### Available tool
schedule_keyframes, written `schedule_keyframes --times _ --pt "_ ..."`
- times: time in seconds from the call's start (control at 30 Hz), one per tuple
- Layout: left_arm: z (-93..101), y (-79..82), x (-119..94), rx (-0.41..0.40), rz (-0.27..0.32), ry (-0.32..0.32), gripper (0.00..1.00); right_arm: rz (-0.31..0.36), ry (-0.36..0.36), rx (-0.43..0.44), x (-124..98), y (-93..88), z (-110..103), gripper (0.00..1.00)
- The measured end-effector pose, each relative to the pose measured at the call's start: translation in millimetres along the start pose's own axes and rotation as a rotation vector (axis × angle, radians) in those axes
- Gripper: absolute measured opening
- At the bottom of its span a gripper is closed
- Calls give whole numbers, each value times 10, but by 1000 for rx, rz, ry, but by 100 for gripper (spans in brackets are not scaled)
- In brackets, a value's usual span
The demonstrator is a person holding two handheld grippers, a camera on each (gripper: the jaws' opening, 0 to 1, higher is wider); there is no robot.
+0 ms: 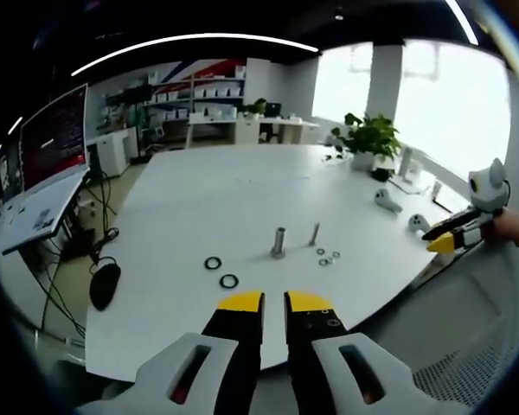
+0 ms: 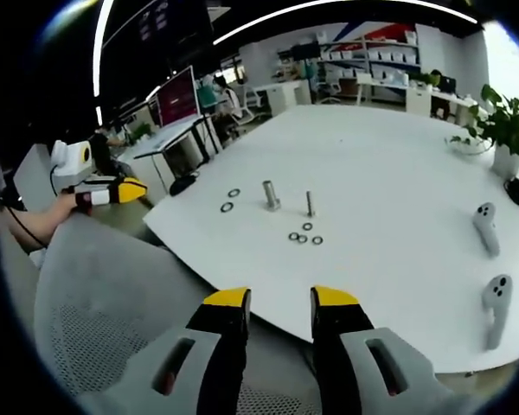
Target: Place the washer onto the threaded stud by aligning its center hole with the stud, sliding it down to the base, and recovering from edge contact or off-axis alignment until the washer reaches the visible bottom stop.
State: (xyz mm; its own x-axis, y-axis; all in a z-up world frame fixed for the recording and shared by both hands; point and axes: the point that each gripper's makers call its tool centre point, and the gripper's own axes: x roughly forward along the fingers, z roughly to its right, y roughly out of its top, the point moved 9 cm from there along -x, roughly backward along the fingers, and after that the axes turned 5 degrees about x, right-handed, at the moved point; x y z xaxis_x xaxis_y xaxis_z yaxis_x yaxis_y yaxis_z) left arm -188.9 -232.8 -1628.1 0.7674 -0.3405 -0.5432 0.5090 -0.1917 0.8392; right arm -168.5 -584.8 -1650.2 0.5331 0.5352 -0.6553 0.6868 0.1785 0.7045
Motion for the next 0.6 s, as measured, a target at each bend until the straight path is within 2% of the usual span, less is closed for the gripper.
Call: schedule_keyframes --times 0.1,0.6 --pt "3 -1 0 -1 -5 -1 7 -50 4 -12 36 -40 -12 30" --pt "10 2 -5 0 -13 -5 6 -45 -32 13 20 -52 40 34"
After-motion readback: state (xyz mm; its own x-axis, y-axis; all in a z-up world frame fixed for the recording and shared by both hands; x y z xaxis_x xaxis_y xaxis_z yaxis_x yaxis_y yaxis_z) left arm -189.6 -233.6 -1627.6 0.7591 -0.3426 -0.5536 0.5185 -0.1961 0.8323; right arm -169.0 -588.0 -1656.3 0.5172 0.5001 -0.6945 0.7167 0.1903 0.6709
